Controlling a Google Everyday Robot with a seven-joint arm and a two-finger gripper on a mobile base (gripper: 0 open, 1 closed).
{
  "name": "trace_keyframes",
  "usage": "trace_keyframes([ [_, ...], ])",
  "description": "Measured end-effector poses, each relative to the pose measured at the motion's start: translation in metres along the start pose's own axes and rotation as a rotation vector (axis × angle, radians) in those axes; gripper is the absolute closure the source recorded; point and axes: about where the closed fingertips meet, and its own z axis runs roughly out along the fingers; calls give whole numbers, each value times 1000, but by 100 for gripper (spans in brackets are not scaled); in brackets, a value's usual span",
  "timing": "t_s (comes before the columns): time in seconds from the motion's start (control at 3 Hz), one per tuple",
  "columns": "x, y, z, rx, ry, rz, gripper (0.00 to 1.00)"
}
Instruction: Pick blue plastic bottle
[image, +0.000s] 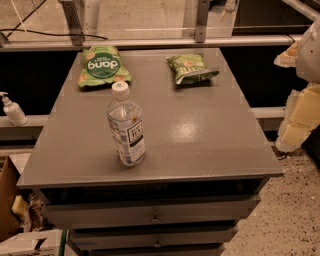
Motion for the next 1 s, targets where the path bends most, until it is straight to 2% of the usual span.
trace_keyframes([
  [0.33,-2,-6,-1,10,-16,-5,0],
  [0.67,-10,-32,17,8,-114,-16,0],
  [1.0,-30,-58,52,-48,-276,-14,0],
])
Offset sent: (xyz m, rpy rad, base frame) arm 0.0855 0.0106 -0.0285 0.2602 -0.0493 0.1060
